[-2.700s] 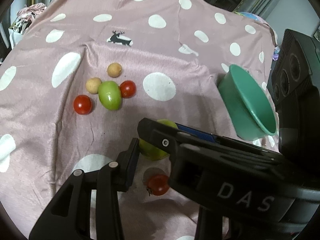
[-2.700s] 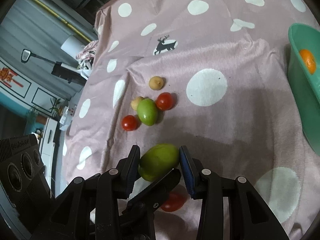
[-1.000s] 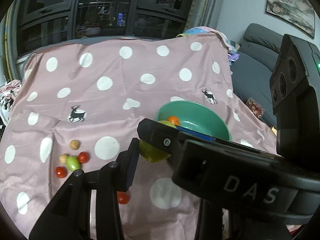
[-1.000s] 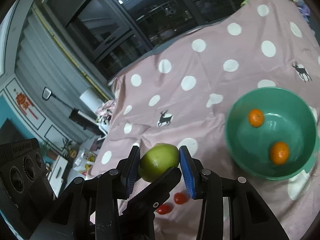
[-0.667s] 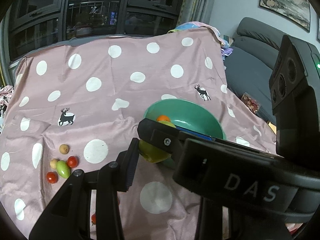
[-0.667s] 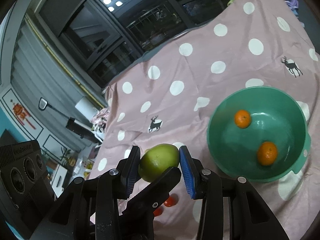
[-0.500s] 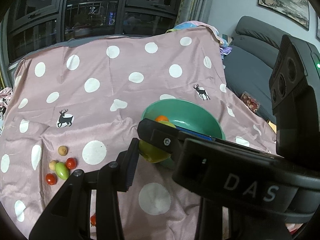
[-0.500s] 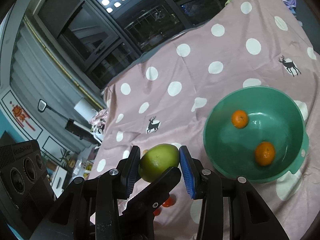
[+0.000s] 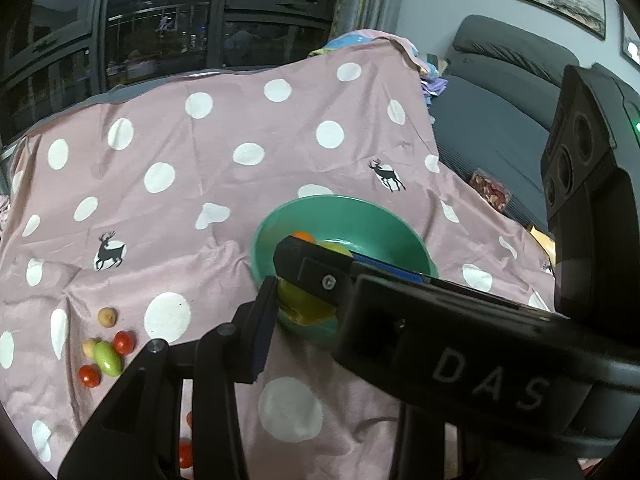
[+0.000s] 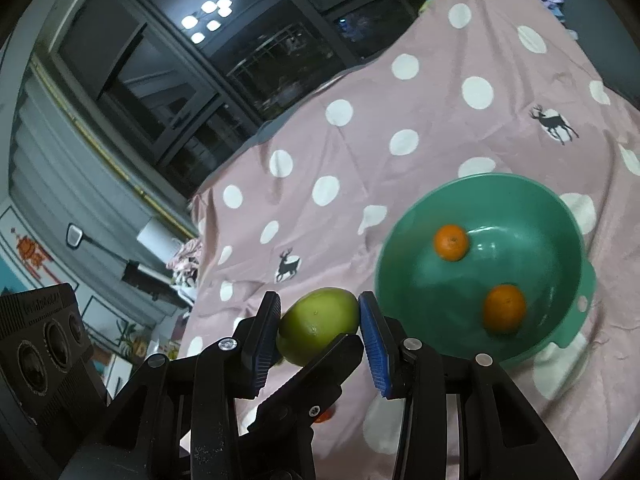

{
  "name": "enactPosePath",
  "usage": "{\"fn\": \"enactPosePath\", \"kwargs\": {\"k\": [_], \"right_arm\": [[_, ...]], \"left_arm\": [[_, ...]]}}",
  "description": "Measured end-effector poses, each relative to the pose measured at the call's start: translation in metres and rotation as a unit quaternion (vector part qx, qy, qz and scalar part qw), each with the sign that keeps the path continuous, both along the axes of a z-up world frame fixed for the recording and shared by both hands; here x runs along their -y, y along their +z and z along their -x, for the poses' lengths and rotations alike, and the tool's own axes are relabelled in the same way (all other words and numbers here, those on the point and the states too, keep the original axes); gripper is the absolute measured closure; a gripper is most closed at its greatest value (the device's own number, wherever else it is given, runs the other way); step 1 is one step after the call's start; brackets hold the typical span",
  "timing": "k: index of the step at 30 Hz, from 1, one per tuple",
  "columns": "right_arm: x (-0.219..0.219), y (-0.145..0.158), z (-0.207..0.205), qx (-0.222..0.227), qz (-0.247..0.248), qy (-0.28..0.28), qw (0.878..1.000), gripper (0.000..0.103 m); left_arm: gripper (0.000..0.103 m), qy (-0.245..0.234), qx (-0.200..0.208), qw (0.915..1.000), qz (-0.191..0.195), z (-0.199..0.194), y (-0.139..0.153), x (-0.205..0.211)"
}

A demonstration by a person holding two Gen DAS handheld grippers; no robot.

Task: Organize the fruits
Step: 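Lift the green fruit and carry it toward the green bowl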

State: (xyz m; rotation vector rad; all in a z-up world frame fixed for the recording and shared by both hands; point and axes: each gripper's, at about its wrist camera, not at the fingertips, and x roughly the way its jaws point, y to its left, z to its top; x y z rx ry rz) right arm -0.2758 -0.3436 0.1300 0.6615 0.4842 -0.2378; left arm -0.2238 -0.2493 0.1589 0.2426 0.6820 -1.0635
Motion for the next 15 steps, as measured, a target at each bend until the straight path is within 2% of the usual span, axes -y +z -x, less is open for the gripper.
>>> {"fn": "enactPosePath", "kwargs": {"k": [15], "right_arm": [[0.028,-0.006,0.016,0.009,-0.029,-0.037,0.999,0.059]], "left_arm": [[0.064,-0.028,-0.006,0.9996,-0.009,0.009,-0.007,0.028]]}}
